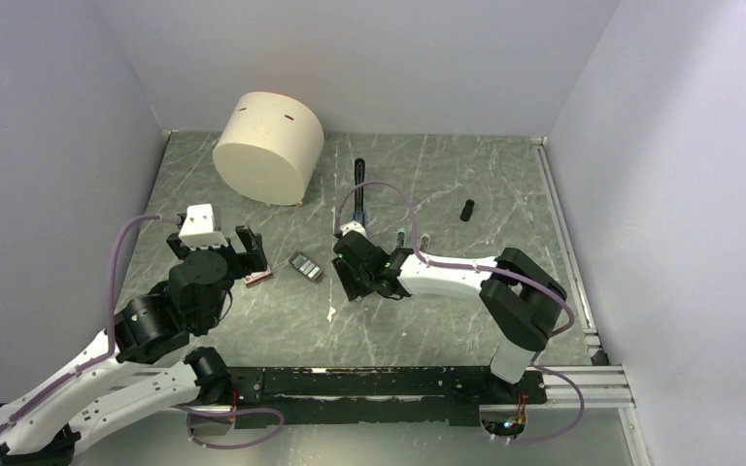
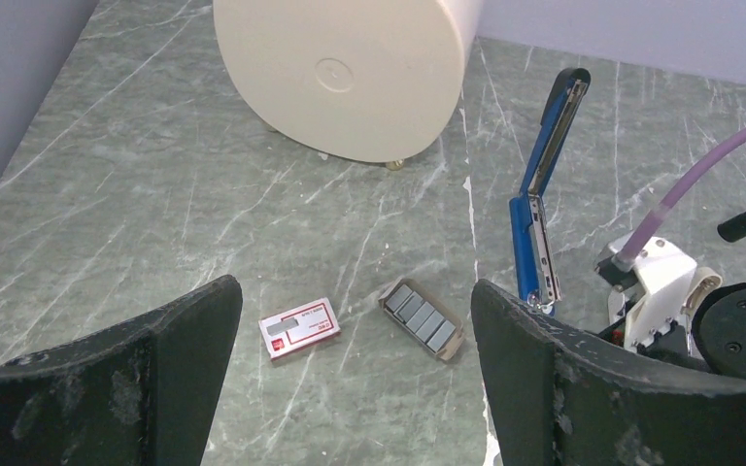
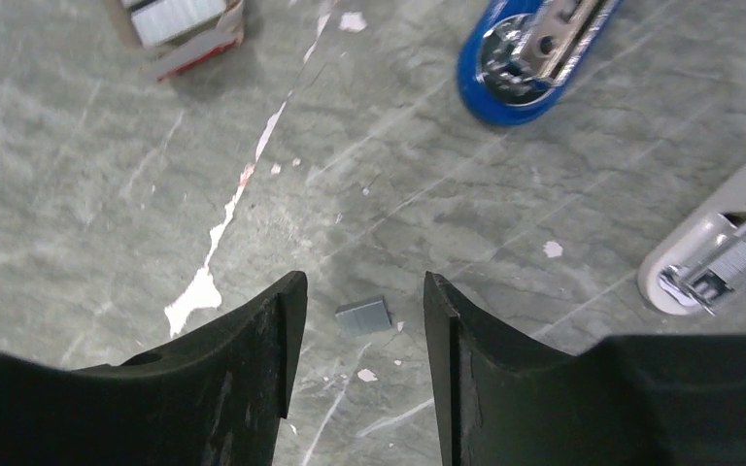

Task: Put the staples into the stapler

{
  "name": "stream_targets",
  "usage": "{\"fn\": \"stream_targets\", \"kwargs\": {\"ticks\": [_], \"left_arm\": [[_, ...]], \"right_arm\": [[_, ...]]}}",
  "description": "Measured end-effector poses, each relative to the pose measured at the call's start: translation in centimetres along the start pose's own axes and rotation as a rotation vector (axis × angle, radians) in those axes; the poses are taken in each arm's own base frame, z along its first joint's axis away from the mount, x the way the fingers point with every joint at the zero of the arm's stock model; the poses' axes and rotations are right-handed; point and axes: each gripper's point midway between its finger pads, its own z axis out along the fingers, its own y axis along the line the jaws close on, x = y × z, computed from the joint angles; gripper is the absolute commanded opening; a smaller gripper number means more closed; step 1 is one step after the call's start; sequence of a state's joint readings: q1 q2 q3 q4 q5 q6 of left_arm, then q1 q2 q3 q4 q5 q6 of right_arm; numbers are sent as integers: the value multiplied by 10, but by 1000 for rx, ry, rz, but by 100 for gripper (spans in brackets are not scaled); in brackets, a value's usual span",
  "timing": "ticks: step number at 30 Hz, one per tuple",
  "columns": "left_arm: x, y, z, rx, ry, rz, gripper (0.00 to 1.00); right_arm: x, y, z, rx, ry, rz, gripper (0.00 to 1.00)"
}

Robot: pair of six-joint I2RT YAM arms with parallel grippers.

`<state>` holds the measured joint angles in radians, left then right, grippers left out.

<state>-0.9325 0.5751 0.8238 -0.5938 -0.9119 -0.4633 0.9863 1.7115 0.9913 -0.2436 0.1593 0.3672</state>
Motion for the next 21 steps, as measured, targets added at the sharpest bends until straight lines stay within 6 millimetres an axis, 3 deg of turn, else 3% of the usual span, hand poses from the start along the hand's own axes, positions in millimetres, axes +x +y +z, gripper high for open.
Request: {"fn": "stream_targets", "kwargs": {"ticks": [6,15,21], "left_arm": [[-1,0,-1,5,-2,-1,92],[-4,-4,-3,38,-9,-14,91],[-4,-5,-3,45,-7,-13,91]], "right_arm": [[-10,-7,-6,155,-34,135,50],[21,-13,-4,315,38,163,45],[26,-19,-6,349,45,189,42]]}}
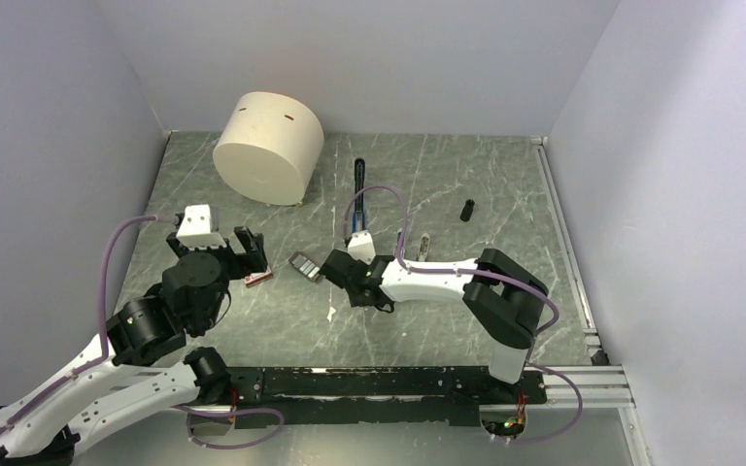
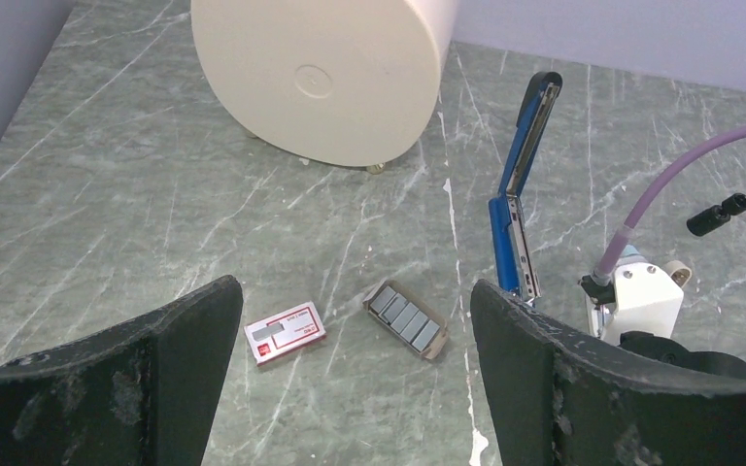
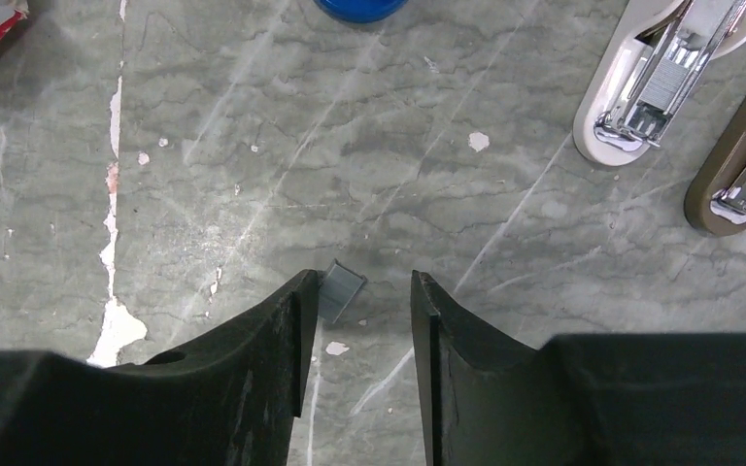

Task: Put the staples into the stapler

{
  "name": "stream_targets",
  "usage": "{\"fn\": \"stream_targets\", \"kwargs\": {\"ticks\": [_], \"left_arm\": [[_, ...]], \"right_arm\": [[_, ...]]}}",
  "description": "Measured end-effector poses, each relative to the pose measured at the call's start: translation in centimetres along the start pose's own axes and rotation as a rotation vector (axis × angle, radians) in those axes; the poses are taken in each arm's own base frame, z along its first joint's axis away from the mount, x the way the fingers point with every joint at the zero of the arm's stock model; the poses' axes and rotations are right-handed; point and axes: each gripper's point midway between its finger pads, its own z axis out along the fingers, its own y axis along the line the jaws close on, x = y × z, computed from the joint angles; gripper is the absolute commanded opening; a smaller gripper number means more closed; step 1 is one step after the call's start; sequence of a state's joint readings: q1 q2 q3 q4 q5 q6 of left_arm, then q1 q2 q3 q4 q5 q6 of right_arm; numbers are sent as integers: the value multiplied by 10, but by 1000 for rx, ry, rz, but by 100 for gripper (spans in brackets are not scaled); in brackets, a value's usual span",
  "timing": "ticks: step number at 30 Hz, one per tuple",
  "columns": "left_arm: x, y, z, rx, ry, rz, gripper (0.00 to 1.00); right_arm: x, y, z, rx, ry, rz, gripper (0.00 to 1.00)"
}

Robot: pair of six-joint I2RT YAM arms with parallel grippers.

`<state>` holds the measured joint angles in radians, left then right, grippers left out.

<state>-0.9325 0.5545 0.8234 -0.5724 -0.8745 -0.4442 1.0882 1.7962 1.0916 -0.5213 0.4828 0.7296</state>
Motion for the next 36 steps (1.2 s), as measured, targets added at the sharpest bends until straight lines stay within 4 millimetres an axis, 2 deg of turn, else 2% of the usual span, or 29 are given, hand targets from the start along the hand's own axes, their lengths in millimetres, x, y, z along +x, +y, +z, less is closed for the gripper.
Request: {"fn": "stream_targets", "kwargs": {"ticks": [8,10,15,22,28,36], "left_arm": [[0,0,0,0,-1,-1,91],[0,0,0,0,-1,-1,91],[0,0,0,0,0,-1,91],[0,0,0,-1,1,0,91],[1,-1,1,-3,5,5,91],[1,-1,1,-3,5,6,91]], "right_arm": [[5,-1,-3,-25,5,9,29],[6,-1,-4,-33,9,9,30],[3,2,-9,-53,2,18,41],[-1,2,-10,-57,-12,36,45],[-4,1,-8,-45,-23,68,45],[6,-2,-1,-32,12,71,37]]}}
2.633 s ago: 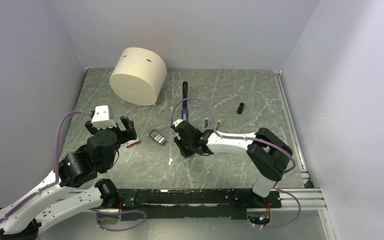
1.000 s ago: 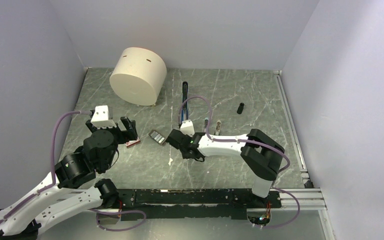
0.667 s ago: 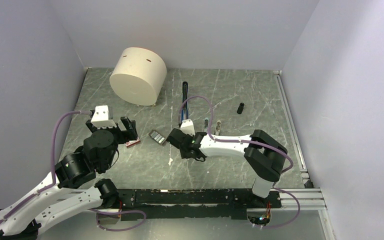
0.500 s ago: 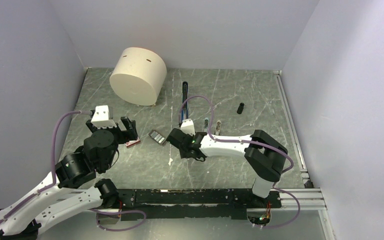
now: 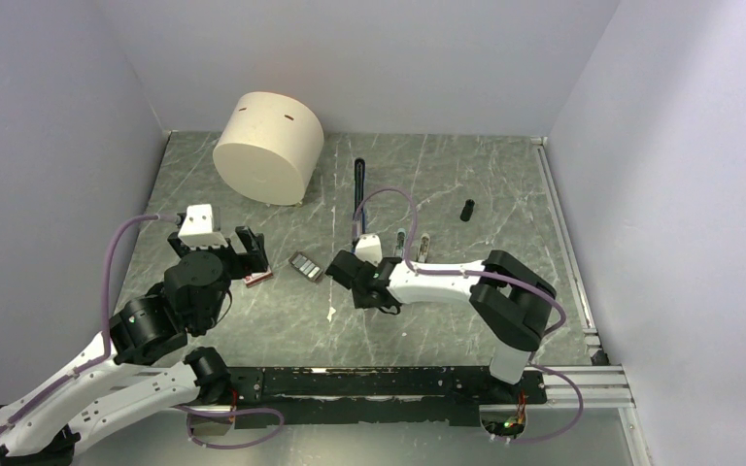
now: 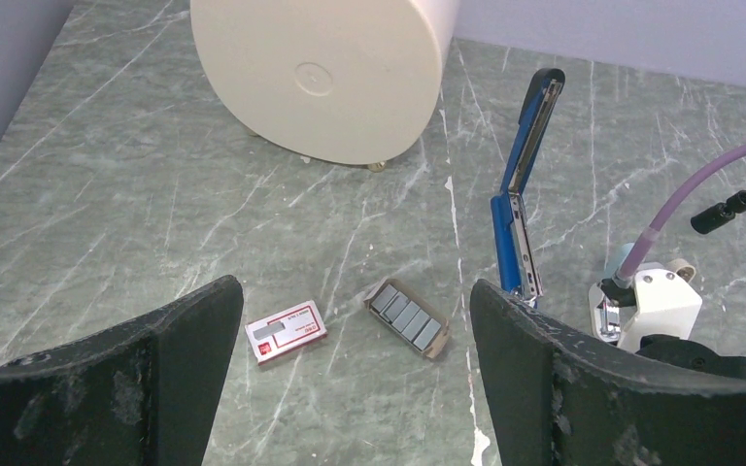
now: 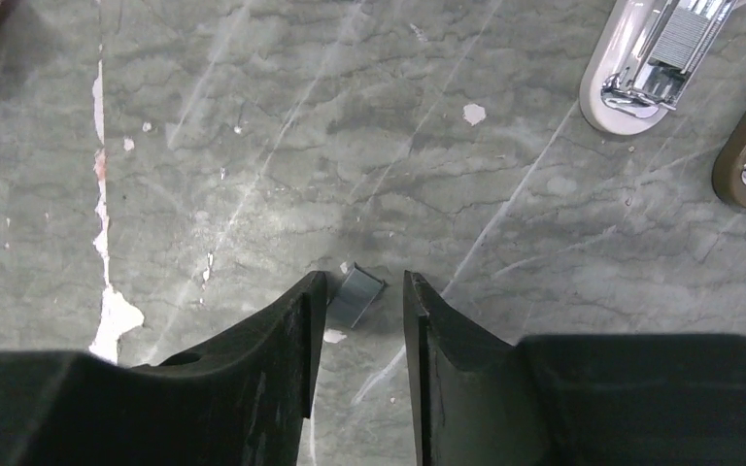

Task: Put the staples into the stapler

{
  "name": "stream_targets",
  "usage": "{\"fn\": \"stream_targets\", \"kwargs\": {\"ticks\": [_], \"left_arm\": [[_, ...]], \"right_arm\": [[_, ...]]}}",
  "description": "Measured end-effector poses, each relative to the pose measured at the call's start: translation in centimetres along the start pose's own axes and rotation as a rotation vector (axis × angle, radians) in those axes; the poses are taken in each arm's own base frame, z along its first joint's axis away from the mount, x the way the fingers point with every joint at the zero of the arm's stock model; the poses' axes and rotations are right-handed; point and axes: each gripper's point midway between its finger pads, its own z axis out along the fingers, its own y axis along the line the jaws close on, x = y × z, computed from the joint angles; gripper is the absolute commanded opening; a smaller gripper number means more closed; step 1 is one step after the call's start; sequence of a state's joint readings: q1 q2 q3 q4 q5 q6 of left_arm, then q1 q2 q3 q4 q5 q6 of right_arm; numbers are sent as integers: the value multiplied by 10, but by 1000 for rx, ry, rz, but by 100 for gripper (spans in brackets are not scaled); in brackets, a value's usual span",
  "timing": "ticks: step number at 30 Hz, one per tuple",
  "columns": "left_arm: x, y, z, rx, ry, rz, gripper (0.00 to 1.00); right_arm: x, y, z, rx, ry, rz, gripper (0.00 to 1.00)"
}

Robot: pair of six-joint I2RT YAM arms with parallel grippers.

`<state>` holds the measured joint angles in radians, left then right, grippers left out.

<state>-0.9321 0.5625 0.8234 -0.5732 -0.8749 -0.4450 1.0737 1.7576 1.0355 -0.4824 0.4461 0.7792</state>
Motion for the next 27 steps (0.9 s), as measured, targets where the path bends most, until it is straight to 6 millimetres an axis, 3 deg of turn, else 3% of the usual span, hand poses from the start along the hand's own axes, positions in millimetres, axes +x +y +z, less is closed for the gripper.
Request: {"fn": "stream_targets", "kwargs": {"ticks": [11,18,27], "left_arm": [[0,0,0,1,0,-1,91],[0,0,0,1,0,-1,91],[0,0,0,0,0,0,91]], "right_arm": [[10,-4,-3,-46,32,30,29],[6,-5,-1,-59,30,18,35],[-2,-6,5,-51,27,-1,28]]}}
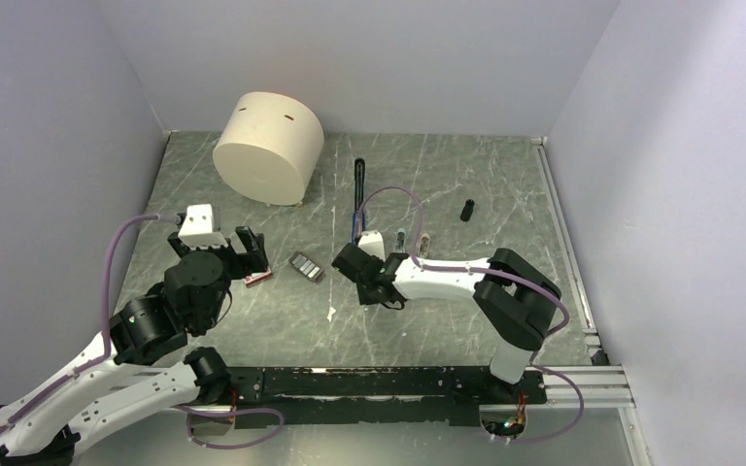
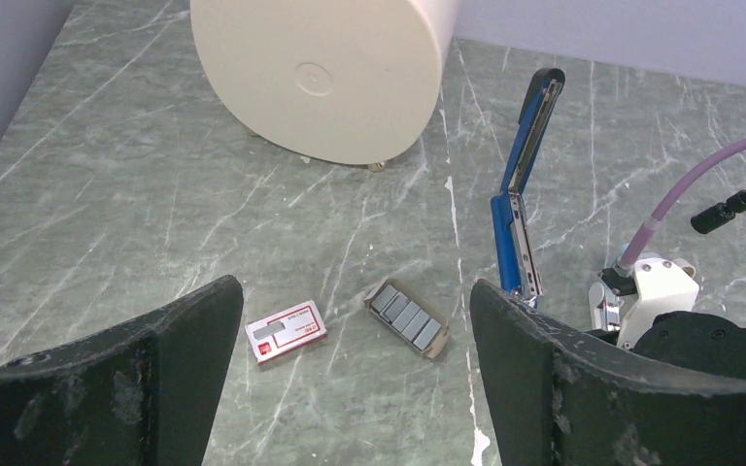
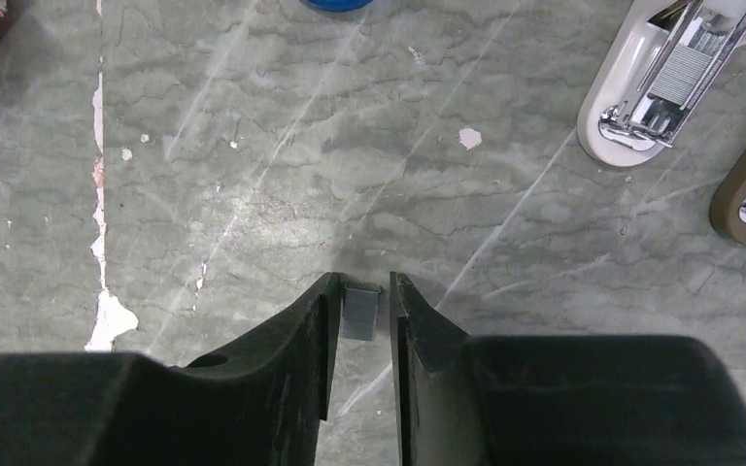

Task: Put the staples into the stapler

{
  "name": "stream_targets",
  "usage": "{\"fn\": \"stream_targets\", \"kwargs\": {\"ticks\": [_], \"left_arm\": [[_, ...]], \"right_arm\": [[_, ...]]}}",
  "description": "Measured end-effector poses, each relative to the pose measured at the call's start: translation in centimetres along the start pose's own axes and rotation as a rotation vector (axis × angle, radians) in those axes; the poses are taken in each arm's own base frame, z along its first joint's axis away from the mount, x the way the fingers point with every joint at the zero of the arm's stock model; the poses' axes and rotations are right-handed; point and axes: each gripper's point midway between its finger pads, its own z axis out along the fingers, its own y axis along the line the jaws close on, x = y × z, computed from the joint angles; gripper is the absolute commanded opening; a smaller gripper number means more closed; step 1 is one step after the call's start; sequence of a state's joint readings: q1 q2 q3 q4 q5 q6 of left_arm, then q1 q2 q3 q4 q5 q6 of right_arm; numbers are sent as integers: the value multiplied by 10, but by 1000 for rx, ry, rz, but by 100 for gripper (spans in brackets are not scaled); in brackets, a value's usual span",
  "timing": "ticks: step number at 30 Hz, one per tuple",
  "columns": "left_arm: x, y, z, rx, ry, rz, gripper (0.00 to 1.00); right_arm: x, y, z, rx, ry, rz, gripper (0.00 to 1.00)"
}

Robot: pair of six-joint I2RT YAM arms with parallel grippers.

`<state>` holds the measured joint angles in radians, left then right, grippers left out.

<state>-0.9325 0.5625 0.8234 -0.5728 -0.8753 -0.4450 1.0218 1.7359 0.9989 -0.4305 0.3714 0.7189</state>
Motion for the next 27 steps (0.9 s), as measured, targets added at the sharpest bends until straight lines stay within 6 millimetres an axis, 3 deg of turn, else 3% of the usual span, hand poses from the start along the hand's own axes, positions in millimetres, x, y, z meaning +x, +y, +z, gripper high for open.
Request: {"fn": "stream_targets", "kwargs": {"ticks": [7,18,23,27], "left_arm": [[2,-1,2,-3,7,9,91],[3,-2,3,-5,11,15,91],[5,-7,3,21,21,24,91],[11,-34,2,171,36,41,91]], "right_arm": [[0,3,0,-11,4,-2,22],[-4,0,0,3,-16,-1,21],[-25,-8,-12,8,-79,35,21],[-52,-24,-26,8,-156,101,21]]}}
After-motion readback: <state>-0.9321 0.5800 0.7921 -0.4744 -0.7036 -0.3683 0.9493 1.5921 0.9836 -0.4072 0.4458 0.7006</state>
